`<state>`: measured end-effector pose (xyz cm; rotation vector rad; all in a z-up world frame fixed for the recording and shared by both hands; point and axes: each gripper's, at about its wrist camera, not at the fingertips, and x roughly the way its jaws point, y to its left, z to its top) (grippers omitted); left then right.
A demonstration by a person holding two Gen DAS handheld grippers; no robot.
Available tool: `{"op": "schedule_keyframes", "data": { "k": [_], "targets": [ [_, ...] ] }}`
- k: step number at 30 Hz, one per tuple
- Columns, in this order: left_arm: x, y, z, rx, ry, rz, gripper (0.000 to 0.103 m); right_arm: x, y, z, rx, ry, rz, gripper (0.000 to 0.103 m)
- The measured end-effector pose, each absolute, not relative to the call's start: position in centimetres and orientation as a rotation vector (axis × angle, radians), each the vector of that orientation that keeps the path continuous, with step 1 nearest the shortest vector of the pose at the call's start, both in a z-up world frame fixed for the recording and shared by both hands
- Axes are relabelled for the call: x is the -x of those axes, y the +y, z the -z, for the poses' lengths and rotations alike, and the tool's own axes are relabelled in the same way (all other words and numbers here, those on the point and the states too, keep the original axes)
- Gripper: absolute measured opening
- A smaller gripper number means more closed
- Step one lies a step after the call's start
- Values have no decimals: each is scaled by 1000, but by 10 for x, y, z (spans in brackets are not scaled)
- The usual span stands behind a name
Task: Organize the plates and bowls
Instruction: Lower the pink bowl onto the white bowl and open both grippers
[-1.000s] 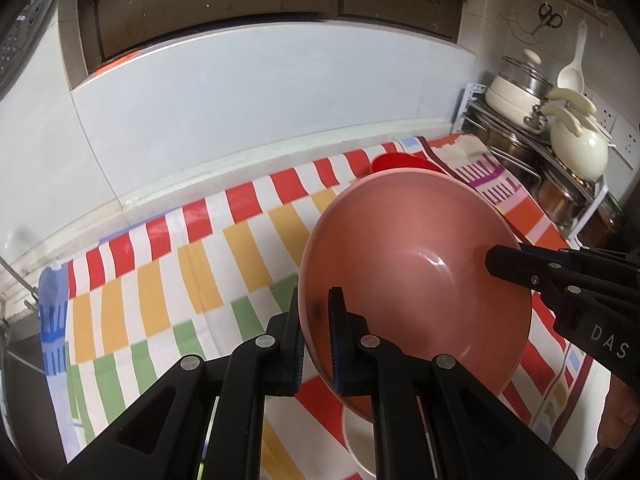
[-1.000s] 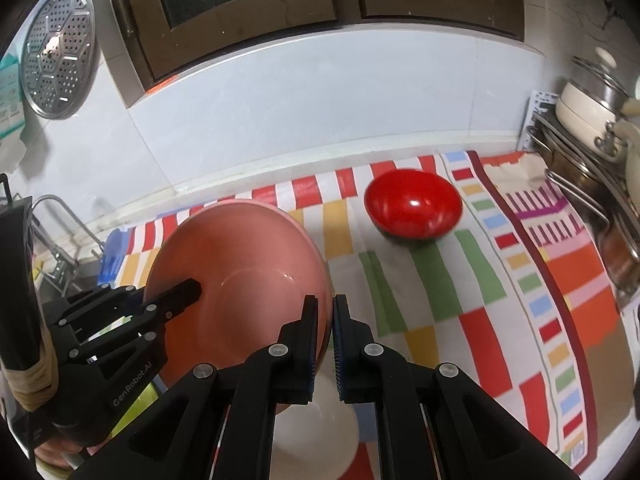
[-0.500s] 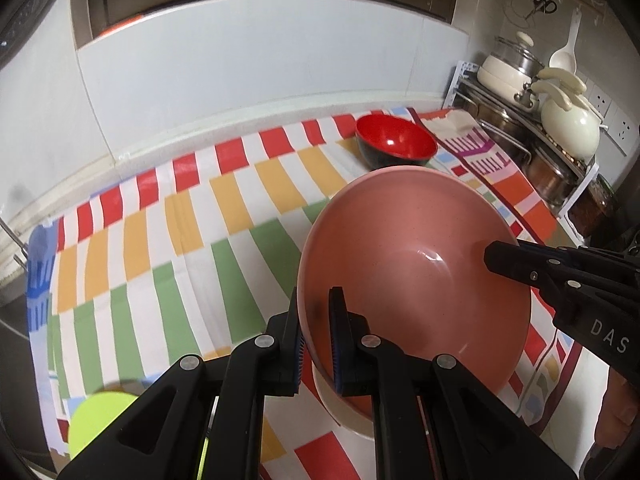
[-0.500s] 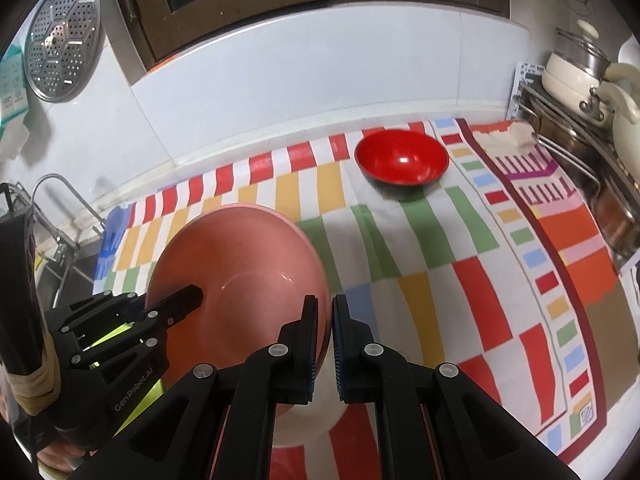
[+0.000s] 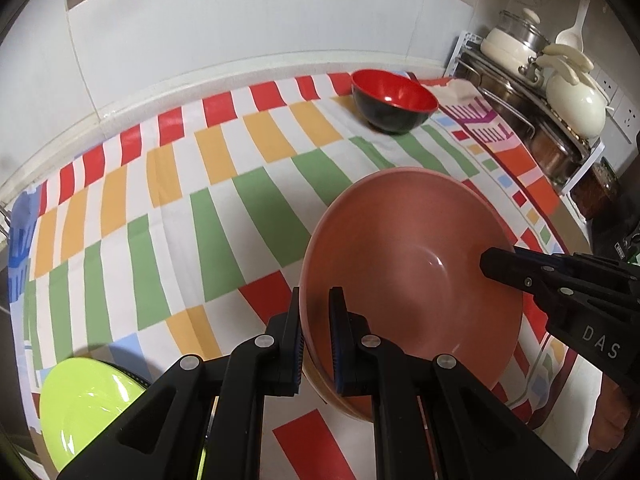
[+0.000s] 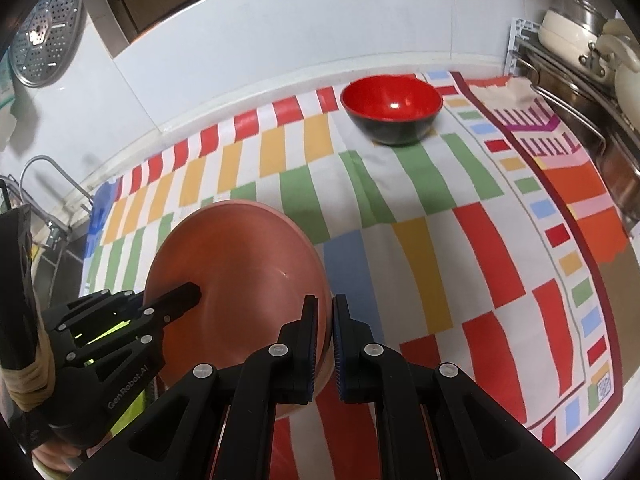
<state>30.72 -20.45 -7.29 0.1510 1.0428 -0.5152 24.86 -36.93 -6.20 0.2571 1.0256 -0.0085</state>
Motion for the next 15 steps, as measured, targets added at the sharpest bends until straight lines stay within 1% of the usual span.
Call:
{"op": "schedule_keyframes", "data": {
  "k": [12,15],
  "targets": [
    [-305,-207,82,-144,1070,516,13,-248,-369,75,-254,1055,1,9],
    [-305,-206,82,-146,1067,519,15,-248,-369,76,-253,1054,-4,9]
  ]
}}
